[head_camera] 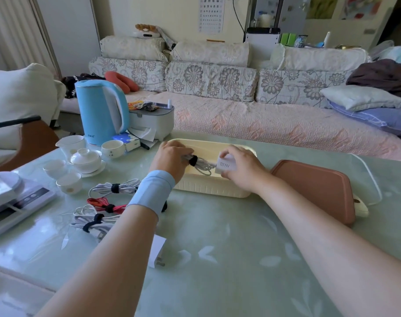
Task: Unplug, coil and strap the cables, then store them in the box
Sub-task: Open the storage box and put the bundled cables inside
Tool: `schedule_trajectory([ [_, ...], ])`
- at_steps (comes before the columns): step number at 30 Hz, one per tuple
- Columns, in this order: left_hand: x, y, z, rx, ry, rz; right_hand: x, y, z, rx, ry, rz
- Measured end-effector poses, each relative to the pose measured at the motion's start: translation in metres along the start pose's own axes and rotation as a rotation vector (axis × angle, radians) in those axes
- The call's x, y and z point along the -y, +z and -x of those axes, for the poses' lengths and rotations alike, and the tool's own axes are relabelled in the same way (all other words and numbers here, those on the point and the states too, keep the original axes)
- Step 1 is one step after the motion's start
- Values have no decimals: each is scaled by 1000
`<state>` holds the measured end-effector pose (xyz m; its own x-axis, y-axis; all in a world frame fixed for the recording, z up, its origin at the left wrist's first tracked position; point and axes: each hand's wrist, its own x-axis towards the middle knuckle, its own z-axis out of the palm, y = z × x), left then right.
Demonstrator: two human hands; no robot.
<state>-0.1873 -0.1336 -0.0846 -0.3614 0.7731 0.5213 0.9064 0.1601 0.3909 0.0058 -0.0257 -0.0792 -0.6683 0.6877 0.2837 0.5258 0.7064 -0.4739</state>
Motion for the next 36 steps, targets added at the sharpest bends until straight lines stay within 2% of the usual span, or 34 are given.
schedule_trajectory([
  [5, 0, 19, -7, 195, -197, 91, -13, 7, -21, 143, 130, 16],
  [7, -3, 20, -7, 334, -276, -31, -15, 7, -24, 195, 170, 9],
  [9, -7, 20, -4, 405, -330, -150, -17, 8, -27, 253, 182, 10],
  [13, -12, 16, 3, 415, -287, -155, -12, 5, -23, 364, 155, 44],
  [17, -10, 5, 8, 395, -155, -166, -1, -2, -12, 302, 114, 20],
  [21, -6, -16, 25, 210, 28, -210, 33, -4, 2, 165, -25, 17],
  [24, -2, -38, 55, 209, 7, -182, 71, 1, 20, 242, -108, -1],
  [27, 3, -64, 79, 363, -133, -131, 112, 12, 46, 461, -157, 103],
  [30, 12, -88, 93, 562, -231, -291, 144, 29, 75, 622, -157, 190],
  [33, 23, -105, 105, 712, -306, -270, 162, 44, 98, 664, -222, 306],
  [36, 23, -114, 117, 891, -319, -241, 163, 42, 105, 678, -224, 266],
])
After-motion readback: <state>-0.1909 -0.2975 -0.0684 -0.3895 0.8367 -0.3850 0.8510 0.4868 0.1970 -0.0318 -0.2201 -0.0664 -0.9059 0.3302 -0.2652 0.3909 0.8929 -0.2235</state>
